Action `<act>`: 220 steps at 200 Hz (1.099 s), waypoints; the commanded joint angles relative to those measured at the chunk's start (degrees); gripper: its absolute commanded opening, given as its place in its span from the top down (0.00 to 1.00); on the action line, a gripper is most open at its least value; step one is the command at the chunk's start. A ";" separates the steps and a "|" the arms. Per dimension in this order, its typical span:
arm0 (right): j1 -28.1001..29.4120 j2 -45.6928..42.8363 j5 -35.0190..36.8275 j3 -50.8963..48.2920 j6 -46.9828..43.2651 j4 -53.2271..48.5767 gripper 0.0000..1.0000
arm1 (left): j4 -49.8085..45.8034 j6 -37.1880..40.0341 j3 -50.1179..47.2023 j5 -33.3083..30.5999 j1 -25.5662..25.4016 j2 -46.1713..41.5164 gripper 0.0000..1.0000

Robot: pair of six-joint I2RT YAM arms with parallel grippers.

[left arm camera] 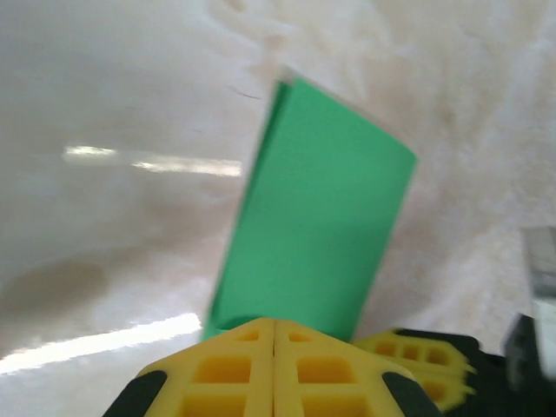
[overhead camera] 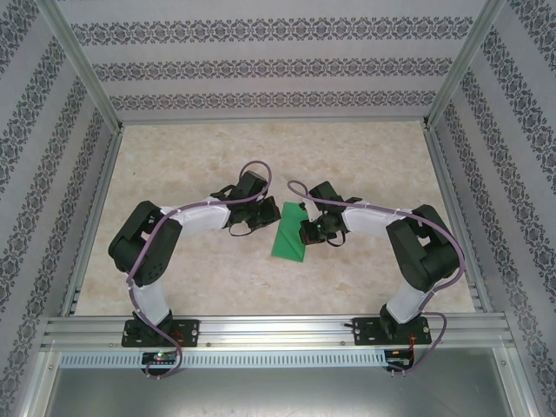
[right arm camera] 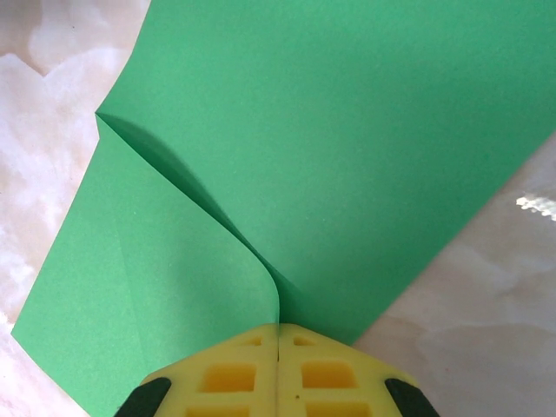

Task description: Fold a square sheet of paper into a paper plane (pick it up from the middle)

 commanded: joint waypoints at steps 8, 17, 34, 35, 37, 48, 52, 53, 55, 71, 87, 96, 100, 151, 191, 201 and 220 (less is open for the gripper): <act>0.53 2.55 2.38 -0.60 -0.75 -2.85 0.97 | 3.32 -1.50 0.55 5.82 -2.47 2.19 0.94; 0.52 2.55 2.33 -0.61 -0.77 -2.79 0.97 | 4.05 -1.96 0.34 6.28 -3.00 3.00 0.94; 0.52 2.54 2.33 -0.60 -0.78 -2.75 0.97 | 4.80 -2.46 0.00 6.34 -3.65 3.99 0.94; 0.52 2.52 2.37 -0.65 -0.77 -2.79 0.97 | 4.88 -2.46 0.04 6.39 -3.66 3.98 0.94; 0.50 2.58 2.34 -0.61 -0.77 -2.78 0.97 | 5.07 -2.55 0.00 6.36 -3.78 4.13 0.94; 0.50 2.55 2.40 -0.60 -0.77 -2.79 0.97 | 5.35 -2.55 0.18 6.71 -3.94 4.85 0.94; 0.52 2.59 2.49 -0.62 -0.77 -2.81 0.97 | 5.38 -2.55 0.29 6.78 -3.98 5.06 0.94; 0.52 2.59 2.41 -0.57 -0.77 -2.82 0.97 | 5.34 -2.50 0.27 6.74 -4.00 5.13 0.94; 0.48 2.59 2.37 -0.53 -0.73 -2.83 0.97 | 5.38 -2.51 0.32 6.71 -4.02 5.23 0.94; 0.52 2.60 2.47 -0.54 -0.78 -2.84 0.97 | 5.34 -2.48 0.45 6.70 -4.22 5.83 0.94; 0.52 2.68 2.55 -0.52 -0.65 -2.83 0.97 | 5.17 -2.15 0.36 6.53 -4.32 6.19 0.94; 0.52 2.68 2.51 -0.53 -0.76 -2.84 0.97 | 5.45 -2.03 0.21 6.67 -4.29 6.31 0.94; 0.54 2.64 2.50 -0.51 -0.73 -2.83 0.97 | 5.52 -2.06 0.11 6.71 -4.31 6.41 0.94; 0.52 2.77 2.55 -0.43 -0.77 -2.92 0.96 | 8.07 -1.67 -1.85 6.22 -4.53 6.14 0.93; 0.49 2.89 2.59 -0.34 -0.72 -3.00 0.96 | 8.38 -1.45 -2.11 6.06 -4.48 8.05 0.93; 0.52 2.77 2.59 -0.34 -0.77 -3.01 0.96 | 8.49 -1.49 -2.38 6.18 -4.47 8.63 0.93; 0.52 2.68 2.64 -0.20 -0.78 -3.02 0.95 | 7.14 -1.00 -3.20 5.18 -4.58 8.89 0.94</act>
